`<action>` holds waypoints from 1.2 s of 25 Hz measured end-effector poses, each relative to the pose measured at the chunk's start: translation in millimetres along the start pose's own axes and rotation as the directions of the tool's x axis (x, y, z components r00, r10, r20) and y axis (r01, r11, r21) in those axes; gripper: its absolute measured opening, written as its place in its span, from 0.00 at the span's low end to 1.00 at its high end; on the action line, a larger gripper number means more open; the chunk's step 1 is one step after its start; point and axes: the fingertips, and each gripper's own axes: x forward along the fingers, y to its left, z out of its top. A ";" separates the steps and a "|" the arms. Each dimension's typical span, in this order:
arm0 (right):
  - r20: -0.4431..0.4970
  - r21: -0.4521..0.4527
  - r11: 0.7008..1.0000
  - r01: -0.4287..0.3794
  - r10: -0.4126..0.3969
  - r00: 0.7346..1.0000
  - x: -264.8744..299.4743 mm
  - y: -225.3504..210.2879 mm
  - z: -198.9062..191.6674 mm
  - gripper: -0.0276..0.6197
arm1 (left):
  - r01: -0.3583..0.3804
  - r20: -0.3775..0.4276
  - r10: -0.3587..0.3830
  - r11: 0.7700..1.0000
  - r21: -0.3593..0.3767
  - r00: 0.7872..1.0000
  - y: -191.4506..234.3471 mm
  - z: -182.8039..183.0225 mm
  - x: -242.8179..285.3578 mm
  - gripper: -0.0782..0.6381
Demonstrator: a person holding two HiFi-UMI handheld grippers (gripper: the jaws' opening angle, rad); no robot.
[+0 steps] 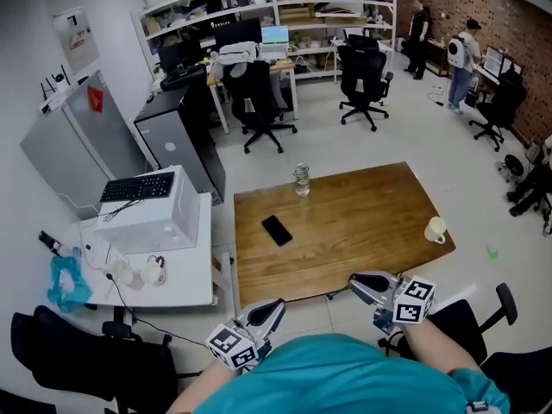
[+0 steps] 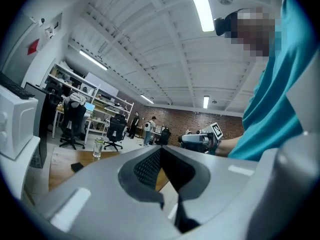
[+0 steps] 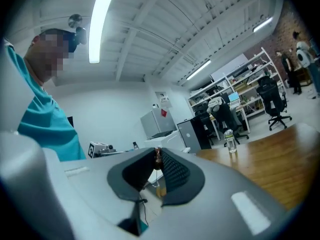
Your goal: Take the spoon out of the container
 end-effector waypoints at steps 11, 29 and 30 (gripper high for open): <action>-0.010 0.029 0.997 -0.074 0.074 0.997 -101.6 96.8 -19.2 0.11 | -0.090 -0.032 0.090 0.996 0.000 0.995 -163.2 15.1 -30.9 0.10; 0.011 0.048 0.996 -0.072 0.072 0.997 -27.6 193.0 -51.7 0.11 | -0.105 0.011 0.106 0.994 -0.037 0.994 -140.7 23.9 -155.6 0.11; 0.016 0.060 0.995 -0.076 0.075 0.997 -16.8 196.5 -53.8 0.11 | -0.101 0.012 0.102 0.994 -0.031 0.995 -133.5 25.4 -164.0 0.11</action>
